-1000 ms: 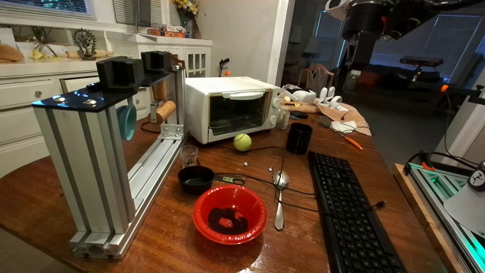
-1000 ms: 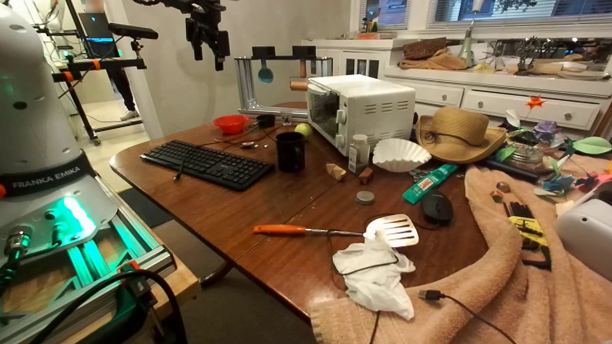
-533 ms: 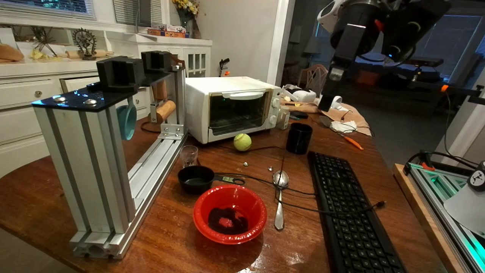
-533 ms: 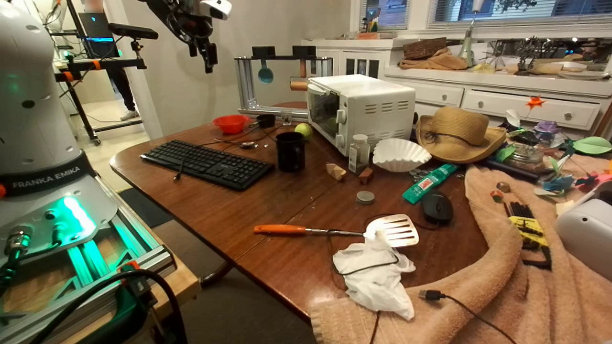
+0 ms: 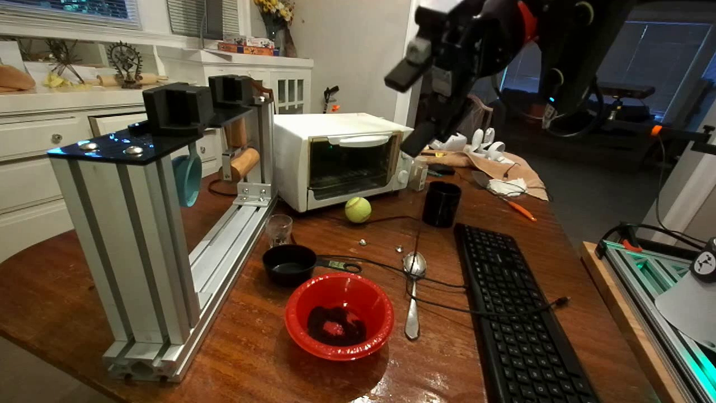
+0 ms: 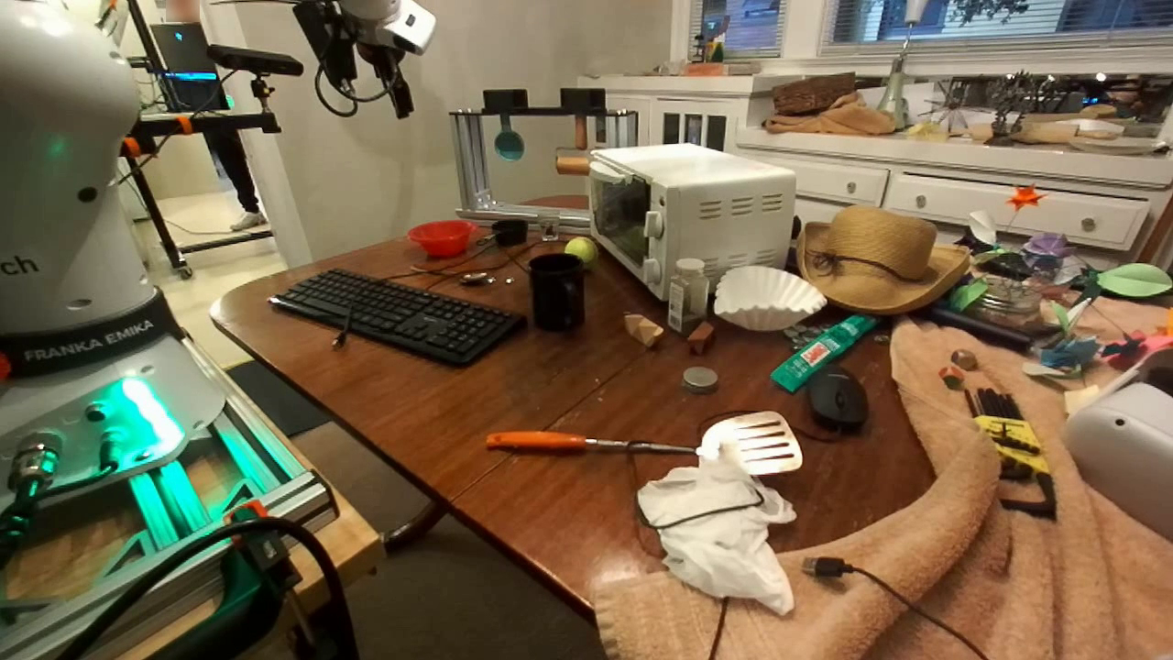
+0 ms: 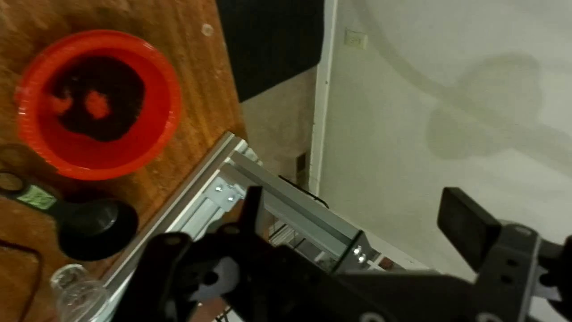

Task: Move the grey stand forwards.

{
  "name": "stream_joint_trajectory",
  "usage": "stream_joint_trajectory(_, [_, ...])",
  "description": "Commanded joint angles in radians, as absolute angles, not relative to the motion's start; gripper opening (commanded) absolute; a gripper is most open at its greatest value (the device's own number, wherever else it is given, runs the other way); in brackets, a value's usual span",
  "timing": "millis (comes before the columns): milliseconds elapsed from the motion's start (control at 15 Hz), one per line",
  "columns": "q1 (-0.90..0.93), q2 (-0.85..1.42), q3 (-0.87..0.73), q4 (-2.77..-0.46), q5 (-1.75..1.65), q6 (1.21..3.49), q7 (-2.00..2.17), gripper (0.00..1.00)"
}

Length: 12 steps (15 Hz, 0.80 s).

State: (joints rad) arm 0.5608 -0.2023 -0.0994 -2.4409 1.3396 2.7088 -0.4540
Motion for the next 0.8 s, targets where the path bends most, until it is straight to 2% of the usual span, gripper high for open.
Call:
stream_joint_trajectory(0, [0.609, -0.061, -0.136, -2.273, 1.613, 2.711, -0.679, 1.0])
stream_joint_trajectory(67, [0.601, -0.021, -0.128, -2.24, 1.692, 2.703, -0.767, 1.0])
stream_joint_trajectory(133, [0.591, -0.117, -0.114, -2.323, 1.571, 2.709, -0.641, 1.0])
stream_joint_trajectory(533, [0.591, -0.026, -0.116, -2.248, 1.659, 2.709, -0.741, 1.0])
stream_joint_trajectory(733, [0.588, 0.043, -0.118, -2.169, 1.852, 2.745, -0.799, 1.0])
